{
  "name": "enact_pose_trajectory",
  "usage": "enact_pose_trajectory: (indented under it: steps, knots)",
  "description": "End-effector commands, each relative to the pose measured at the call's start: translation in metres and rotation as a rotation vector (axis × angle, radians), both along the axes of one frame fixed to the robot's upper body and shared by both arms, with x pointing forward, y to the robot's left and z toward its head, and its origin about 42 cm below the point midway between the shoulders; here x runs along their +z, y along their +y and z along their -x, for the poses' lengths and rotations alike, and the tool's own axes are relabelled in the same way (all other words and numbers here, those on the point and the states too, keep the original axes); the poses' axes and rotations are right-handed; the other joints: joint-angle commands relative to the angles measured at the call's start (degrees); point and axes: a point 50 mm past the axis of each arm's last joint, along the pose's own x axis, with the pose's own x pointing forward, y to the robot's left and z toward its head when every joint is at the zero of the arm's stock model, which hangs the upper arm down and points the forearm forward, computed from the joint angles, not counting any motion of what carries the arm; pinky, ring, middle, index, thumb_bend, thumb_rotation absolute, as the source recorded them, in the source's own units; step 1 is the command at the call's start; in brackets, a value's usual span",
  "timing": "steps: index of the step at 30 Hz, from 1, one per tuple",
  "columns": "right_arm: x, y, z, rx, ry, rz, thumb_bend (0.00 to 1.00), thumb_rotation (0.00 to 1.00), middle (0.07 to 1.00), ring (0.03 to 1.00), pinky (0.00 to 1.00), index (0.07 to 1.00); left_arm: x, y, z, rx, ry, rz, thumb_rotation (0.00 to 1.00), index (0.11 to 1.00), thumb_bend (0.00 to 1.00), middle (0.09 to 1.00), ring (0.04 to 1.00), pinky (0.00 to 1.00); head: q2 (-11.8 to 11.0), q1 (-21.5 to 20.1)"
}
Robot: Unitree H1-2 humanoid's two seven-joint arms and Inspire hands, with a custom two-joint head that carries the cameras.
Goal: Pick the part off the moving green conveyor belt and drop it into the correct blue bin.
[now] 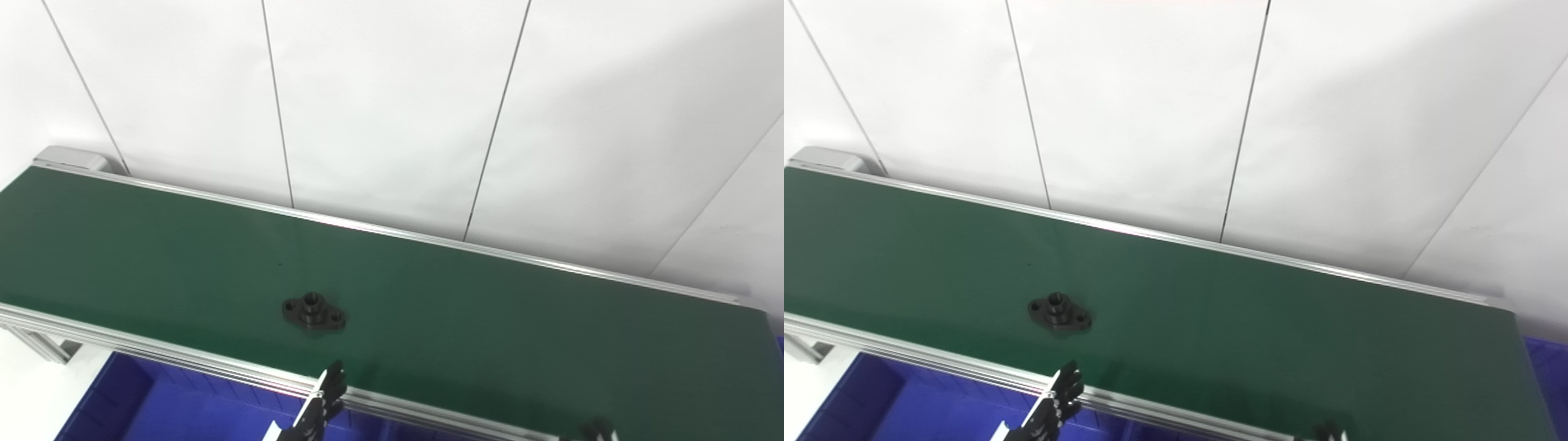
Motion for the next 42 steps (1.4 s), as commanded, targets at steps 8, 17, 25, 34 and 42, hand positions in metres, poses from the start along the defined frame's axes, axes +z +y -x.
enact_pose_trajectory:
  steps: [8, 17, 25, 34, 42]
  knots:
    - [0.046, 0.028, -0.057, 0.09, -0.222, 0.232, 0.77, 0.71, 0.97, 0.894, 0.84, 1.0, 0.011, 0.008, 0.008, -0.007, 0.017, 0.004, 0.78, 1.0, 0.78, 1.0, 1.0, 1.0, 1.0, 0.2]
    - [0.058, 0.063, -0.118, 0.131, -0.239, 0.476, 0.8, 0.64, 0.942, 0.856, 0.76, 0.961, 0.004, 0.011, 0.004, -0.016, 0.021, 0.0, 0.77, 1.0, 0.78, 1.0, 1.0, 1.0, 1.7, -0.9]
    - [0.062, 0.1, -0.159, 0.17, -0.278, 0.81, 0.83, 0.55, 0.905, 0.845, 0.71, 0.93, 0.001, 0.011, 0.0, -0.016, 0.024, 0.002, 0.77, 1.0, 0.78, 1.0, 1.0, 1.0, 2.2, -1.4]
    - [0.057, 0.132, -0.189, 0.194, -0.267, 0.96, 0.86, 0.5, 0.846, 0.781, 0.67, 0.89, 0.002, 0.007, -0.004, -0.021, 0.012, 0.004, 0.77, 1.0, 0.77, 1.0, 1.0, 1.0, 2.6, -1.8]
    - [0.047, 0.149, -0.207, 0.224, -0.3, 1.114, 0.89, 0.51, 0.781, 0.697, 0.6, 0.85, 0.002, 0.003, -0.004, -0.02, 0.013, -0.004, 0.78, 1.0, 0.79, 1.0, 1.0, 1.0, 2.8, -1.4]
